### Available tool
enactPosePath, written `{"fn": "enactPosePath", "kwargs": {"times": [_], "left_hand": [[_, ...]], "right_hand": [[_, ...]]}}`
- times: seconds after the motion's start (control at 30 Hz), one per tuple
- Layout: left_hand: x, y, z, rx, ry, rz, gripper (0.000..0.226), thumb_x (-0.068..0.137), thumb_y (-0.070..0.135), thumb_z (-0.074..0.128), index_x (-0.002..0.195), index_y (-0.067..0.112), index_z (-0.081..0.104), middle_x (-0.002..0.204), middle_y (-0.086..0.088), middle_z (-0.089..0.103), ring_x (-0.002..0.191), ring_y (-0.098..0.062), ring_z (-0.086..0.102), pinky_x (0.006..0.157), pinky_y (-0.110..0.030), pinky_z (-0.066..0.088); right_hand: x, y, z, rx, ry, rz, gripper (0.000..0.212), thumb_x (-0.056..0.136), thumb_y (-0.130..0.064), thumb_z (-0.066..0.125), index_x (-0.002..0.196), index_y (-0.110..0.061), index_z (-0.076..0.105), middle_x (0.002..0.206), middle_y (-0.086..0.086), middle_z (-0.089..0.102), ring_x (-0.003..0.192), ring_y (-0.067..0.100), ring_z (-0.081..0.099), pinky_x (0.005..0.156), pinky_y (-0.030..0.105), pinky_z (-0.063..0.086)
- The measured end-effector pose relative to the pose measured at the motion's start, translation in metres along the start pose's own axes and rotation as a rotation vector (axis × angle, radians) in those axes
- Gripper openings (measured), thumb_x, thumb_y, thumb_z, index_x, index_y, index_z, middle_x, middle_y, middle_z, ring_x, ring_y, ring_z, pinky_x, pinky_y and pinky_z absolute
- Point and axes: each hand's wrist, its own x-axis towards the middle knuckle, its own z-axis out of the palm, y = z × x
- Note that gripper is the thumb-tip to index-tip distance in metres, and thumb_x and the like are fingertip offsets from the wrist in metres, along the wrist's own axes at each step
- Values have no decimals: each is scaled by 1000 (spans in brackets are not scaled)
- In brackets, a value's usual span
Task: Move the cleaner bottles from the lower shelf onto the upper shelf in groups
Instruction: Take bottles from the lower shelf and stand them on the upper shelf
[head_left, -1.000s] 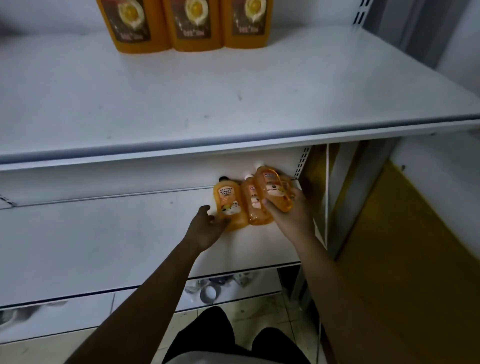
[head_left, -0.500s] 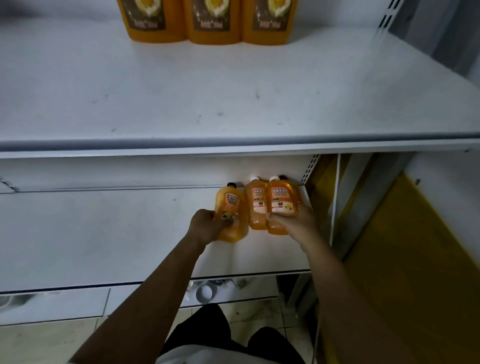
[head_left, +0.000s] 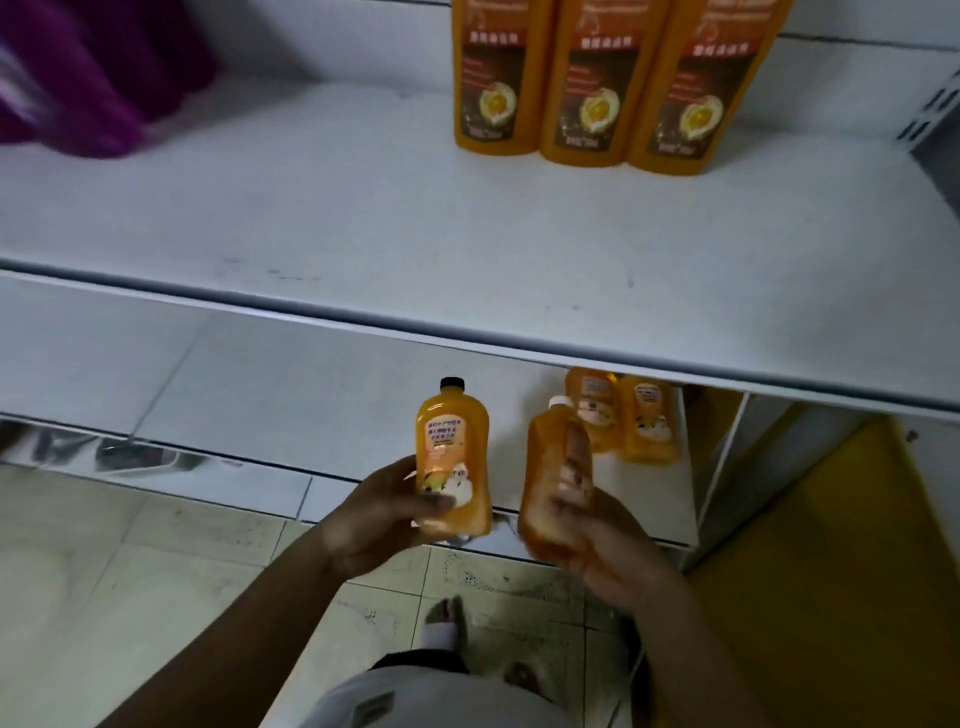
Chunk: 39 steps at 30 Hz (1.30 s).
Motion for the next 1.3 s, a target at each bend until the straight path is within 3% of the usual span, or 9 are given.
{"fn": "enactPosePath", "kwargs": {"times": [0.1,0.2,0.27,0.4,0.53,0.67,0.87,1.0,1.3], "left_hand": [[-40,-6,-9,-43,27,101,82,67,3,91,140,8,54,126,-20,71,116,-37,70,91,-46,59],[-76,-17,-13,-95,202,206,107,44,26,106,136,6,56,119,-18,73,110,-35,72,88,-44,61],[-102,-25,-14,-114,330,291,110,47,39,105,139,6,55,119,-17,73,110,-35,72,88,-42,61],[-162,-34,-18,-79,523,435,96,59,47,99,137,11,57,121,-14,74,112,-33,72,88,-39,60],[-221,-33,-29,52,729,580,64,83,22,87,139,16,57,124,-11,73,115,-32,71,95,-48,59],[-272,-25,-42,87,896,714,57,84,15,77,138,16,57,121,-6,75,112,-27,73,94,-45,61],[-343,-19,-94,9,996,870,80,71,45,90,140,21,58,126,-6,73,118,-29,70,96,-48,57],[-384,-10,-147,-6,1029,928,64,81,28,88,138,21,58,124,-4,74,117,-26,71,97,-47,57],[-470,22,-271,-49,1057,1002,64,75,28,79,135,23,57,121,1,75,115,-21,72,97,-43,58]], "right_hand": [[-6,19,15,-263,-38,-116,115,26,-44,107,131,-29,61,119,3,77,115,31,71,100,58,56],[-15,27,33,-436,-79,-266,95,47,-57,98,132,-42,57,123,-10,74,117,18,70,105,52,52],[-25,28,50,-495,-145,-345,81,63,-62,87,135,-48,54,127,-15,71,118,11,68,101,42,54],[-41,25,96,-545,-345,-467,58,83,-50,74,136,-43,53,125,-16,71,113,4,69,94,29,55],[-54,22,153,-617,-487,-579,57,83,-39,82,132,-34,53,119,-15,72,111,7,71,88,24,58],[-68,22,213,-647,-593,-672,62,83,-30,86,135,-25,52,117,-15,72,108,6,72,83,17,57],[-82,37,316,-707,-711,-748,61,85,-39,78,138,-30,51,120,-19,70,111,3,70,81,14,56],[-86,55,393,-683,-703,-788,59,84,-43,76,137,-37,50,118,-26,69,110,-2,69,78,12,56],[-77,86,556,-605,-687,-951,62,86,-35,83,139,-19,54,123,1,73,111,17,73,89,31,61]]}}
